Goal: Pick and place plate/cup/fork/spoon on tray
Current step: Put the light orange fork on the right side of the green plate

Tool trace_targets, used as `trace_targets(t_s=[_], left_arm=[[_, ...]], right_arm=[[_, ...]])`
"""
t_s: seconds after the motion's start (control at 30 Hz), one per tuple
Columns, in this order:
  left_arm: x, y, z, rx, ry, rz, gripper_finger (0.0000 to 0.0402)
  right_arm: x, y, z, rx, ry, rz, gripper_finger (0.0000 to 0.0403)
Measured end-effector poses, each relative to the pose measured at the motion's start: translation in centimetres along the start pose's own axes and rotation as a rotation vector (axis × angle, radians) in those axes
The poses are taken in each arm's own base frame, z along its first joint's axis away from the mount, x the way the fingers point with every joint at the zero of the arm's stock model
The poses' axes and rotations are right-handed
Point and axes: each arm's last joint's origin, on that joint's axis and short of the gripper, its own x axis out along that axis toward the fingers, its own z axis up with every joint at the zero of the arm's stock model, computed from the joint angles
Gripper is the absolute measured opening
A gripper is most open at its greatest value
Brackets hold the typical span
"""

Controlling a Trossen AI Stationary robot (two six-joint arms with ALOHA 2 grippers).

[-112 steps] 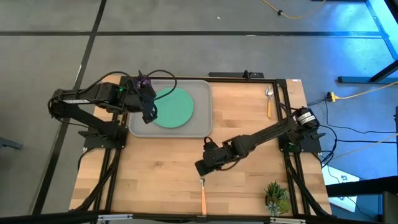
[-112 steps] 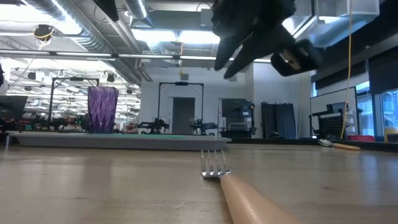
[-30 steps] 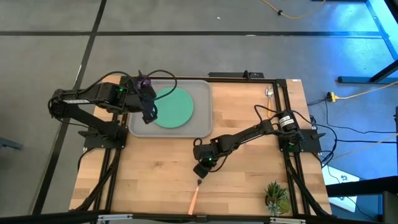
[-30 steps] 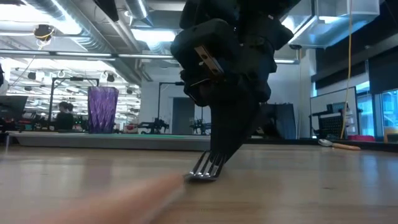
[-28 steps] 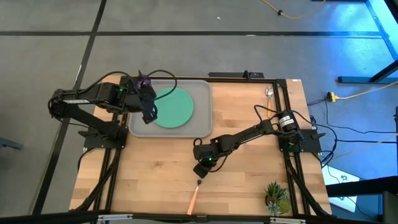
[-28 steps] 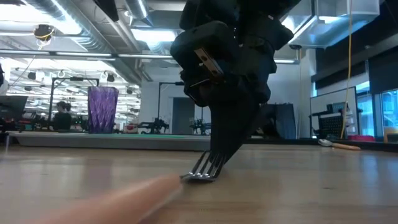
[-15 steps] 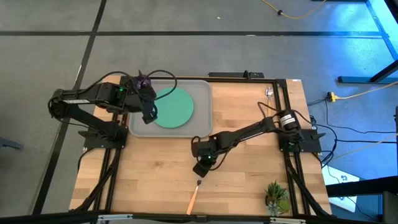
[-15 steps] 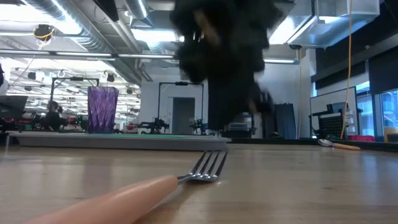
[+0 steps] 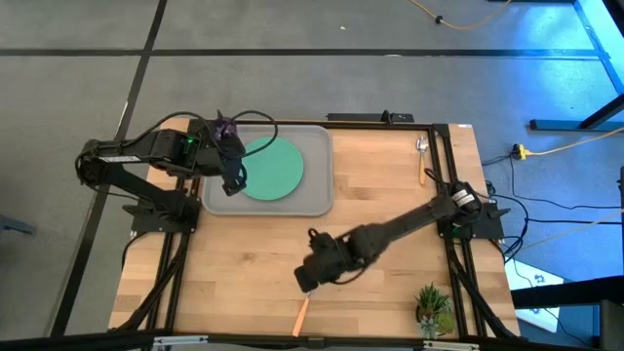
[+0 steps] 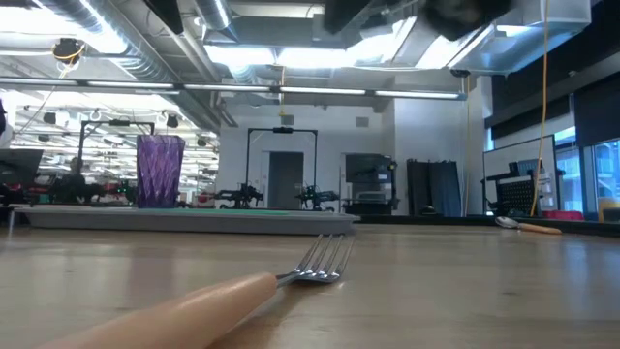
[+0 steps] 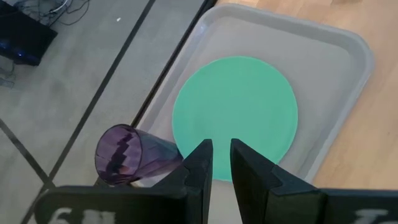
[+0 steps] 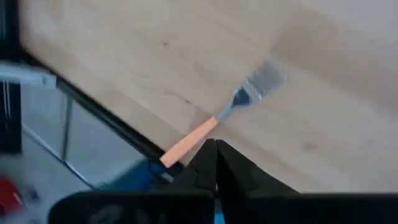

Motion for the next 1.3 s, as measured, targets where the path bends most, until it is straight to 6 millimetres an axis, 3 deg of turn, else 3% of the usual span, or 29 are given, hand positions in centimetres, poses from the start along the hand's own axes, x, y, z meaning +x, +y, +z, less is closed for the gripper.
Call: trace_targets(t_s=[0.27, 0.53, 0.7, 1.03, 1.3], left_arm=[[0.0, 0.1, -0.1, 0.039, 0.010, 0.012, 0.0050], [0.0, 0.1, -0.1, 0.088, 0.009, 0.012, 0.0050], [0.0, 0.1, -0.1, 0.089, 0.009, 0.012, 0.0050], [0.0, 0.1, -0.1, 0.088, 0.009, 0.012, 0.0050], [0.0, 0.1, -0.1, 0.087, 0.008, 0.012, 0.0050]], right_arm=[[1.1, 0.5, -5.8, 0.396, -0.028, 0.104, 0.0004], [5.6, -0.2, -7.2, 0.373, 0.041, 0.023, 0.0003], [7.6, 0.6, -6.2, 0.197, 0.031, 0.111, 0.0003], [11.8, -0.5, -2.7, 0.015, 0.017, 0.019, 0.0004], [11.9, -1.4, -1.4, -0.046, 0.011, -0.076, 0.0008]])
